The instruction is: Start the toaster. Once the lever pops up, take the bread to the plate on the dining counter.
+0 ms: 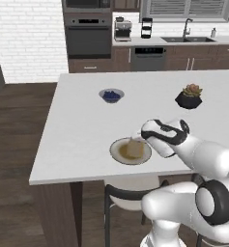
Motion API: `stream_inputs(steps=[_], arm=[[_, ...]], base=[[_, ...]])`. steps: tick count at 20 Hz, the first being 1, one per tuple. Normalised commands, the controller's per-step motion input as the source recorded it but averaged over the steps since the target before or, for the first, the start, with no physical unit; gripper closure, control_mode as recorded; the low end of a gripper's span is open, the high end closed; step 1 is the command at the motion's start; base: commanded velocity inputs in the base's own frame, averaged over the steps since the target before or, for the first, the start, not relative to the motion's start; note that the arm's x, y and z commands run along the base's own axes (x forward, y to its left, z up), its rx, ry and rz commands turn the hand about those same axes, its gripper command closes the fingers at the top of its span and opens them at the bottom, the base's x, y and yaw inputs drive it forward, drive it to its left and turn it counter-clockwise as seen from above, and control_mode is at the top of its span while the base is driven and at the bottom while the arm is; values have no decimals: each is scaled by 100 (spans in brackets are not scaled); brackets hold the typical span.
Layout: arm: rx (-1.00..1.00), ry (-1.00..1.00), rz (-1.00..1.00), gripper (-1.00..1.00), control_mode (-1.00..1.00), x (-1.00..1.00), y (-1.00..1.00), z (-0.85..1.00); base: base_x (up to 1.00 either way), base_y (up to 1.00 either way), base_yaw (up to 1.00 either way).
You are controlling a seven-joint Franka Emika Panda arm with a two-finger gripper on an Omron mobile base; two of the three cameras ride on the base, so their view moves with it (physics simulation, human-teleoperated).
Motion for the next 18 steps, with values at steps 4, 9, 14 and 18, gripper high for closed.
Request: stream_inputs(steps=[4,9,14,18], arm=[[0,0,0,100,-100,59,2,-16],[0,1,0,100,-100,31,20,-8],[0,2,0,100,-100,8,34,-17],[-3,6,-3,-100,-100,-5,15,-11]], base=[[0,0,0],[0,0,0],[0,0,0],[0,0,0]])
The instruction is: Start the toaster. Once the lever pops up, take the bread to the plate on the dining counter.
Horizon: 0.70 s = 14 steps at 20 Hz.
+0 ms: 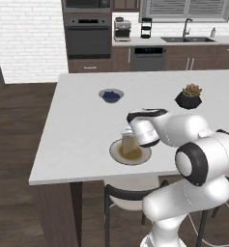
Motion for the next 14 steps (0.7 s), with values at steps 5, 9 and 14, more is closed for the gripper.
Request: stream_inputs(steps=[5,9,14], arm=[[-3,6,-13,-100,-100,0,-19,0],[-2,8,-15,-100,-100,0,-40,0],[0,17,-17,-100,-100,0,-42,0]], base=[[0,0,0],[0,0,0],[0,0,0]])
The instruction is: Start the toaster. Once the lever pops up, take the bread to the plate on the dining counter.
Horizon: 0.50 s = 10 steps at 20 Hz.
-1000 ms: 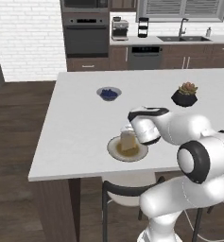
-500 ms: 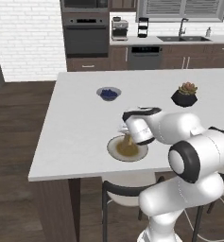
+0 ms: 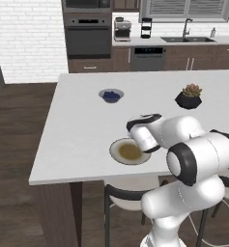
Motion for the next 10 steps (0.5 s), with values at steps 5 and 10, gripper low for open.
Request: stream_inputs(steps=[5,10], arm=[[0,23,-19,-100,-100,0,-41,0],[0,21,-20,-100,-100,0,-26,21]], base=[[0,0,0],[0,0,0]])
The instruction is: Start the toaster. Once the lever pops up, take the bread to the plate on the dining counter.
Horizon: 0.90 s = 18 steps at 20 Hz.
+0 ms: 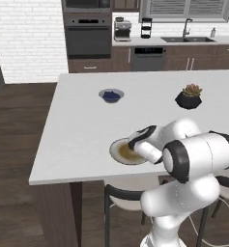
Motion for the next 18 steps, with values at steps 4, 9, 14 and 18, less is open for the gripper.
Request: stream_inputs(steps=[4,9,14,18], arm=[[0,14,-20,-100,-100,-3,-21,81],[0,4,-14,-100,-100,-9,-3,100],[2,3,-10,-100,-100,-16,-1,100],[13,27,-4,-100,-100,-61,0,100]], base=[[0,0,0],[0,0,0],[0,0,0],[0,0,0]])
